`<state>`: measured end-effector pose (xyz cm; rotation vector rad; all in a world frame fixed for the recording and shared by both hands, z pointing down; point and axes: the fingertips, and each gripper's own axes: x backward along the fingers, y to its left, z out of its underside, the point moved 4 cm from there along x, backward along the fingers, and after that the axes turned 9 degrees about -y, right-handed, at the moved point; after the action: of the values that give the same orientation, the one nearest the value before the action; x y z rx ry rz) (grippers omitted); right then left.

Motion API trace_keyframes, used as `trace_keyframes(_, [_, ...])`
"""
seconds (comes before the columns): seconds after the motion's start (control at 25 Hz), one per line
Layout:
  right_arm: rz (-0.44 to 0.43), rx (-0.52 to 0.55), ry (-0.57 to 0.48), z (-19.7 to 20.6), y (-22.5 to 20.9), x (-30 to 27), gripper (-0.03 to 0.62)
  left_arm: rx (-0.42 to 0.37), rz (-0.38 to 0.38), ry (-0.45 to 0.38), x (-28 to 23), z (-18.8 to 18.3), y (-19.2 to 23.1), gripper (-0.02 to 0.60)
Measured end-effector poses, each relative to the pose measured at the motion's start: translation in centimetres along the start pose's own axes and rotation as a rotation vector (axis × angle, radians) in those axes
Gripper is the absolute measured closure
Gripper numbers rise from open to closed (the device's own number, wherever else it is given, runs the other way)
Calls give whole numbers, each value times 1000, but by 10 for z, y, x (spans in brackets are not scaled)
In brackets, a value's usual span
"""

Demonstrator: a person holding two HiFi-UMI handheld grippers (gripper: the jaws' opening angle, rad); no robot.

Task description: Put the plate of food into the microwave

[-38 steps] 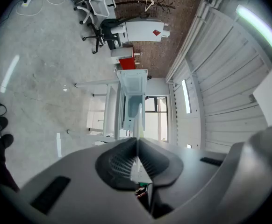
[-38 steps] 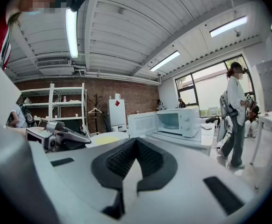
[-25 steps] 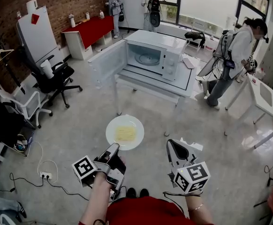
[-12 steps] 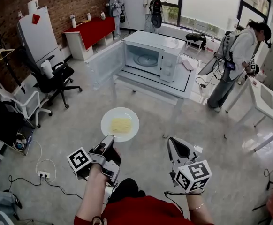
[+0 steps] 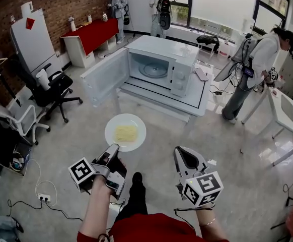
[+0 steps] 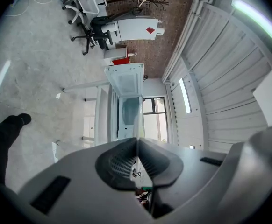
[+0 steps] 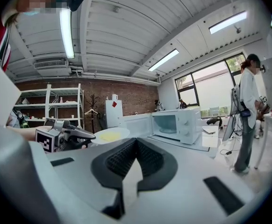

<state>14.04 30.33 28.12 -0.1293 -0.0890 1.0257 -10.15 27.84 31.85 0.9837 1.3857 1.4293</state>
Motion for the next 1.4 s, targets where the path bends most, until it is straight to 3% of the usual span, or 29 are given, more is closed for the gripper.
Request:
trace_keyframes(0.6, [81,-19,42,-11,-78,-232,582,10,-4,150,-226,-88,-3,558])
trace_keyframes(0.92, [132,-21,88,-9,-108,-278,582,24,-15,196,-286,-101,5,558])
trace_keyframes(1.4, [108,-2,173,22,-146,-320,582,42,-28,199,-345,-94,31,558])
